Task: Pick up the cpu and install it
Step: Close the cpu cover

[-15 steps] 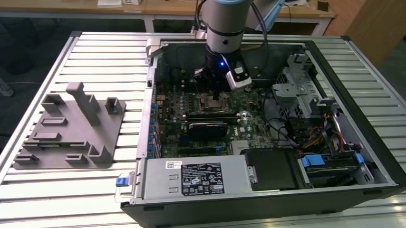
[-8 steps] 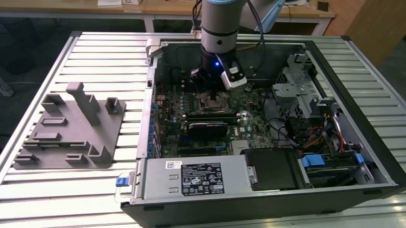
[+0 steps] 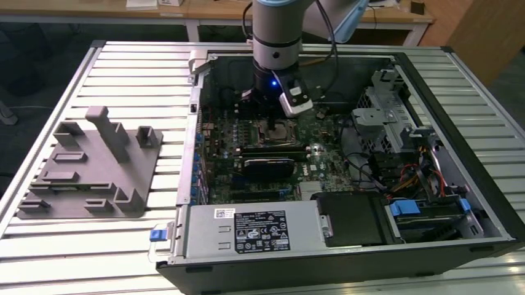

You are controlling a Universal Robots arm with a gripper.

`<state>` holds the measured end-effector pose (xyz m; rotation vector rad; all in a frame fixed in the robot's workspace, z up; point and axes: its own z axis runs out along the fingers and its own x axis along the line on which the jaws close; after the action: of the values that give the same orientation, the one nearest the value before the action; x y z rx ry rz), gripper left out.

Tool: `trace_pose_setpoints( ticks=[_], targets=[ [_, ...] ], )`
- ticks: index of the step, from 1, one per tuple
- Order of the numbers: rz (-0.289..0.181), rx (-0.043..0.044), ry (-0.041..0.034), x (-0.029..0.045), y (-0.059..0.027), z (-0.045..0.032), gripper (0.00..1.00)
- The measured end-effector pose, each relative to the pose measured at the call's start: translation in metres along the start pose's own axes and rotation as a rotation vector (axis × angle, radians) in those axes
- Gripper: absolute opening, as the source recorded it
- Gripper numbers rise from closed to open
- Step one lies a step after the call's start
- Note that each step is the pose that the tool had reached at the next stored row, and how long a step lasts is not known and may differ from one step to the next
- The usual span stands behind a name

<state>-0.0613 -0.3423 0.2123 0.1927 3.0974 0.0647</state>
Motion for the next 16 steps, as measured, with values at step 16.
trace_pose_setpoints(
  ticks=[16],
  targets=[
    [-0.001,-0.0016,-0.0037,0.0062,-0.0048,0.0025,0.11]
  ],
)
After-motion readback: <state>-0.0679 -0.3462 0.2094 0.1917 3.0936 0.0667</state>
